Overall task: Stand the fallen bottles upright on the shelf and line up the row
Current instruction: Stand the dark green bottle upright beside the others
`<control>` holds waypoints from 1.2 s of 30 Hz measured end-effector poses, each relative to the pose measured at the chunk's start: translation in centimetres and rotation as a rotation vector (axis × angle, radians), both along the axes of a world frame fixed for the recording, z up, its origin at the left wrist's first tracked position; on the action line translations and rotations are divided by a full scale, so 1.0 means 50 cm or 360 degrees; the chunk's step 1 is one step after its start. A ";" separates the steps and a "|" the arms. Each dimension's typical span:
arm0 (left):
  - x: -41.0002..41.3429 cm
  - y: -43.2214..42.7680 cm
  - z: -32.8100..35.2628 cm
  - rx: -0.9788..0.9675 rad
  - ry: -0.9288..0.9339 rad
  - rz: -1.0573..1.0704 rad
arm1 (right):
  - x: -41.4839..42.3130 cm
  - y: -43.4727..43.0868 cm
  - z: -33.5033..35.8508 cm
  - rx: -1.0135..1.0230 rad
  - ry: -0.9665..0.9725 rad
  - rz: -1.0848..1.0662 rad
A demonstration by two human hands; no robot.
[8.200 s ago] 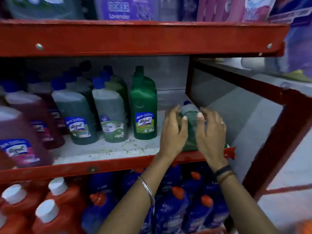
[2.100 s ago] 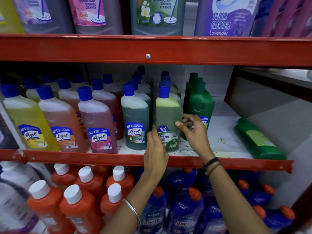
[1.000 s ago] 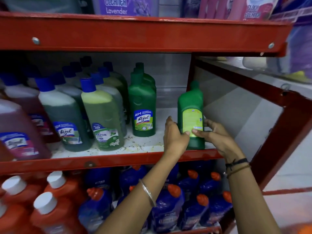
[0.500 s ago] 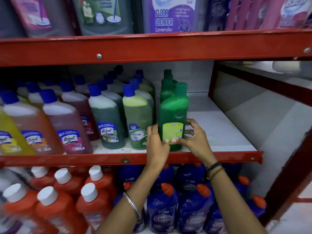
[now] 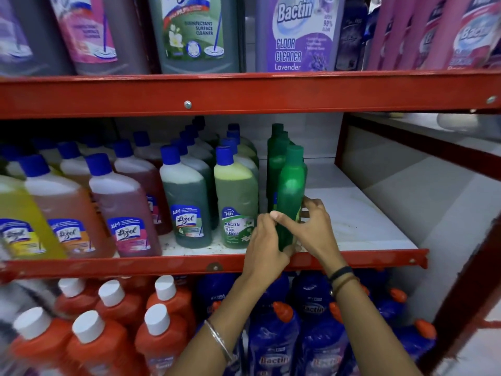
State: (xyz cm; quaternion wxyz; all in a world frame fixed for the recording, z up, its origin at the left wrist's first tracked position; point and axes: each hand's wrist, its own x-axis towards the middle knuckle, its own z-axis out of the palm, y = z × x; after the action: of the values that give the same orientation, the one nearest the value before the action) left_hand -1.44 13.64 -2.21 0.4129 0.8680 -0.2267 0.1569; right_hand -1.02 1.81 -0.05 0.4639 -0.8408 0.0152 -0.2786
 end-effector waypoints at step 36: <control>-0.022 0.012 -0.011 0.0023 0.0423 -0.0390 | -0.025 -0.069 -0.040 0.0525 0.0165 0.0390</control>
State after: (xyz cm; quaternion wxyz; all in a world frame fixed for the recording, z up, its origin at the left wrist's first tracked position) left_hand -2.52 14.23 -2.76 0.4490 0.8499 -0.2754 -0.0122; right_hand -2.29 -1.65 -2.07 0.6242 -0.7623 -0.0180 -0.1703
